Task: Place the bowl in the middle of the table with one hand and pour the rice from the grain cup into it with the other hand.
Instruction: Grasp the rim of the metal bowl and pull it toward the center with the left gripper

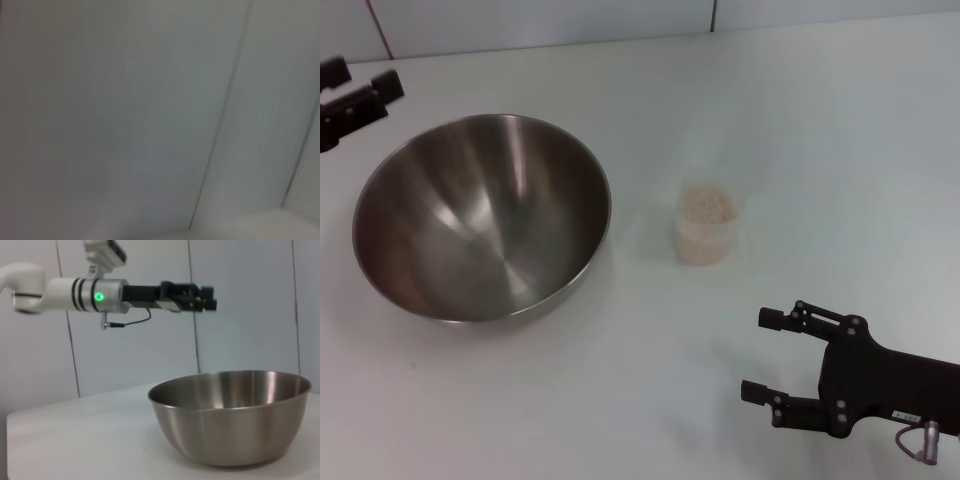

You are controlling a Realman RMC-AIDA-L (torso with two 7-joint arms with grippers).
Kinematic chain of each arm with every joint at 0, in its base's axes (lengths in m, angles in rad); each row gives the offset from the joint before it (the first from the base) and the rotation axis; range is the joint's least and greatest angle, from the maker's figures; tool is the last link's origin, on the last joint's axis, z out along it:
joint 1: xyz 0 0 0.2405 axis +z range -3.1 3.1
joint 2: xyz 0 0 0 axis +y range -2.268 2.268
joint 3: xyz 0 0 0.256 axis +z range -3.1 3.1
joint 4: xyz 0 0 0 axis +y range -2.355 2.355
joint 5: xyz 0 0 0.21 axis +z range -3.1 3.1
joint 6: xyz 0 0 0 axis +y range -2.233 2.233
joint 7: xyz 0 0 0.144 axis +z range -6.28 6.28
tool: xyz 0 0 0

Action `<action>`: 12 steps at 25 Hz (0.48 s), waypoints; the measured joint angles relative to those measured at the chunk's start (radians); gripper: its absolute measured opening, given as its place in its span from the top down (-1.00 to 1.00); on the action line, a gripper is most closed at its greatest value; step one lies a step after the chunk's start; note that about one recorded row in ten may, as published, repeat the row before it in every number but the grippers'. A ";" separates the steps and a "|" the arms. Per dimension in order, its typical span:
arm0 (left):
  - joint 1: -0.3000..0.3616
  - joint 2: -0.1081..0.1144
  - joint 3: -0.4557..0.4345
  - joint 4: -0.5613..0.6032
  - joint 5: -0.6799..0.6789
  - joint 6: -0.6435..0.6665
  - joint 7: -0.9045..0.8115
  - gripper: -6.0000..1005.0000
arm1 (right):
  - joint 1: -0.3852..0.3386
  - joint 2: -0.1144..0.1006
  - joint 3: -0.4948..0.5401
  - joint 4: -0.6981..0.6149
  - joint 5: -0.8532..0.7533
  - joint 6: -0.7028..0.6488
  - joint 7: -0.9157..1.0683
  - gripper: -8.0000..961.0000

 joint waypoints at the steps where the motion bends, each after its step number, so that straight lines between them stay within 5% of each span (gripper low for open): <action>1: -0.042 0.001 -0.022 0.039 0.180 -0.012 -0.163 -0.51 | -0.001 0.000 0.000 -0.003 0.000 -0.001 0.000 -0.68; 8: -0.165 -0.011 -0.086 0.051 0.635 0.052 -0.451 -0.63 | -0.005 0.000 0.003 -0.019 0.000 -0.006 0.004 -0.68; 12: -0.205 -0.012 -0.088 0.016 0.737 0.062 -0.482 -0.64 | -0.006 0.001 0.002 -0.020 0.000 -0.007 0.005 -0.68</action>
